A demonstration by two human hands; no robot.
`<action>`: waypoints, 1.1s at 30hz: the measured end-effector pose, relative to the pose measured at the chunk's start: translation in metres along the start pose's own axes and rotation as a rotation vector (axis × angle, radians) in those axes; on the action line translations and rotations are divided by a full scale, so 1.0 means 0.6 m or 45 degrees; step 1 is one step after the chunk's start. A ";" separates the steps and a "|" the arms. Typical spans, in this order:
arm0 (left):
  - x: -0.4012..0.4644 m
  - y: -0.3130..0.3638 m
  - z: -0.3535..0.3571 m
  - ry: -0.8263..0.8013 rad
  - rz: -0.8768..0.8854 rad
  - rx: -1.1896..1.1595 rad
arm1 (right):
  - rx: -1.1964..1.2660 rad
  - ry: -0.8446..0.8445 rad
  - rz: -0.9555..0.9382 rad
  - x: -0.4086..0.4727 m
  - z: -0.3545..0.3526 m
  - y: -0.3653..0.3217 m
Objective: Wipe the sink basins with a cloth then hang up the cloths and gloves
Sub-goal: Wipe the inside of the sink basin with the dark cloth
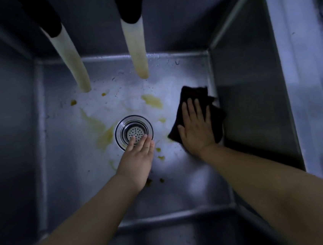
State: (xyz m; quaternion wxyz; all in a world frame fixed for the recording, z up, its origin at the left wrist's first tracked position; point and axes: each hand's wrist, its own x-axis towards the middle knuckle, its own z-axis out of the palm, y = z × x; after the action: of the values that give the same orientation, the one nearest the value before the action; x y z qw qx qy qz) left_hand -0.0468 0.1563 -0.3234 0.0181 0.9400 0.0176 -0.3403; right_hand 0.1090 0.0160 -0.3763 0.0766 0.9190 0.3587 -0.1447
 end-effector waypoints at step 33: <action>-0.044 -0.125 0.070 -0.159 -0.433 -0.242 | 0.260 0.107 0.347 0.231 -0.064 -0.092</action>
State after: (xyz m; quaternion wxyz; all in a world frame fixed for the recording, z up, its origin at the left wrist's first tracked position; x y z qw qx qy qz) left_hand -0.0973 0.2290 -0.3403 0.0499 0.8947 0.2070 -0.3927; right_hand 0.1766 0.1540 -0.3866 -0.0133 0.9673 0.2173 -0.1301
